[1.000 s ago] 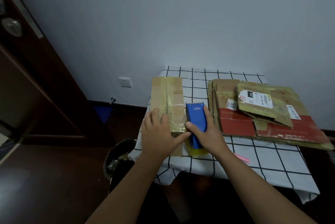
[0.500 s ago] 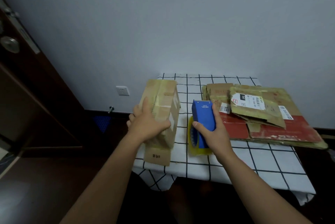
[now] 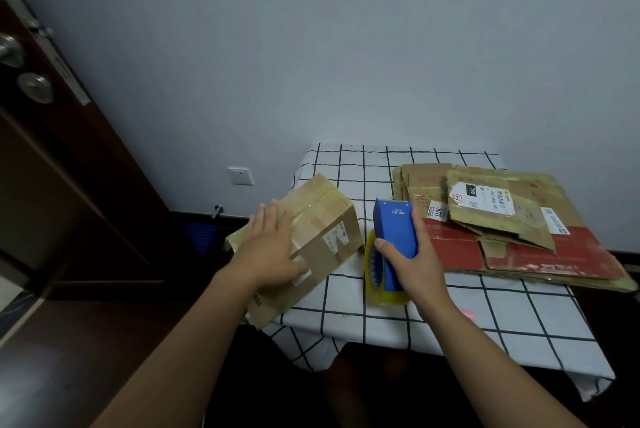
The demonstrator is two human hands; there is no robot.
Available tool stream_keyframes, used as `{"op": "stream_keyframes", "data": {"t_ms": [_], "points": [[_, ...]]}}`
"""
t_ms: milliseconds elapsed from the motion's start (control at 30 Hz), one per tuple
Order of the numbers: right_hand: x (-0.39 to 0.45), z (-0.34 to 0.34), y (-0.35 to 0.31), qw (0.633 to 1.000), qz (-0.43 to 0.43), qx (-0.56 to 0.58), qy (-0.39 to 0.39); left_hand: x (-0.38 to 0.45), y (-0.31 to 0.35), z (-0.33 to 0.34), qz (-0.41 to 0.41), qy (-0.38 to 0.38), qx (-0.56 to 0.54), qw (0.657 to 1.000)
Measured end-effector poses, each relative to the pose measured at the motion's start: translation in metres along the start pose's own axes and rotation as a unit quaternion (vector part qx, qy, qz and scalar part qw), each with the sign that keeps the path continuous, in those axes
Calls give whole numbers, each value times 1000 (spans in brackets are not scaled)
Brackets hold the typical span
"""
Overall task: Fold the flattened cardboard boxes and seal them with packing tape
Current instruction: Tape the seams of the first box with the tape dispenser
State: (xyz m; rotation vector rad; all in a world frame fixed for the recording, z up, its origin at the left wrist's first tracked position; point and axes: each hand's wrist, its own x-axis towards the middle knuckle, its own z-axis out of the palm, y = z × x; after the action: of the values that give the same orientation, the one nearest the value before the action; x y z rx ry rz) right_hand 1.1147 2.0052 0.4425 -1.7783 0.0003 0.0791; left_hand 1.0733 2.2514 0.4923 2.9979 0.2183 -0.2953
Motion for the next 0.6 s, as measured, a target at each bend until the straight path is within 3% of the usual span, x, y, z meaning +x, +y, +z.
{"op": "stream_keyframes", "data": {"t_ms": [167, 367, 500, 600], "points": [[-1, 1, -3, 1000, 2, -12, -6, 6, 25, 9, -16, 174, 22, 984], [0, -10, -10, 1000, -5, 3, 11, 13, 7, -5, 29, 161, 44, 986], [3, -20, -16, 1000, -12, 17, 22, 9, -14, -25, 131, 190, 85, 969], [4, -25, -17, 999, -16, 26, 29, 3, -19, -30, 183, 167, 96, 964]]}}
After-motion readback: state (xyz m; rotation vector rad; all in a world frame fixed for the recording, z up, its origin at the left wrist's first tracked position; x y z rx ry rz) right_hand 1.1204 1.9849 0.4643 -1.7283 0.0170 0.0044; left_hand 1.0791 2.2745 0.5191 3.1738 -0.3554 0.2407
